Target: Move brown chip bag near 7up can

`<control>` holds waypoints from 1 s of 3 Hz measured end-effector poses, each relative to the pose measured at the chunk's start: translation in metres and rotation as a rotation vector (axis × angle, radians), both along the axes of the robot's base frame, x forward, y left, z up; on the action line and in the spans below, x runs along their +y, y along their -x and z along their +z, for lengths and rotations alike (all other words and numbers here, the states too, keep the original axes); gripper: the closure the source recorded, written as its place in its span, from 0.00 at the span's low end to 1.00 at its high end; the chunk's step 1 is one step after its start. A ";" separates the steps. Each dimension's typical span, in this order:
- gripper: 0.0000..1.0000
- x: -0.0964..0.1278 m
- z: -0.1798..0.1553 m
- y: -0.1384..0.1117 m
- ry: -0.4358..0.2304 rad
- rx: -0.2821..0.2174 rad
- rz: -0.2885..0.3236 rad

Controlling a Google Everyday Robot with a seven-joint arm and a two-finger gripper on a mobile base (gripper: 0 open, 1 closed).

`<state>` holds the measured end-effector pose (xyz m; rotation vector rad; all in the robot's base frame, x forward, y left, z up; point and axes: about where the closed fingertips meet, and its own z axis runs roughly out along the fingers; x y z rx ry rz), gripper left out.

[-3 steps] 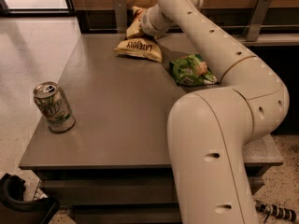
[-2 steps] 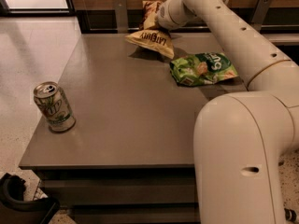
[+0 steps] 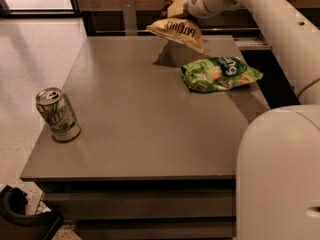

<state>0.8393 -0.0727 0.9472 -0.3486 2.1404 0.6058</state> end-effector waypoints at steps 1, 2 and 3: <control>1.00 -0.019 0.021 0.017 0.019 -0.027 0.013; 1.00 -0.040 0.040 0.040 0.029 -0.050 0.041; 1.00 -0.063 0.059 0.081 0.044 -0.083 0.139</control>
Offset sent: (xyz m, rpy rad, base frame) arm -0.0743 -0.0770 0.0684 -0.0361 -0.0877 0.0712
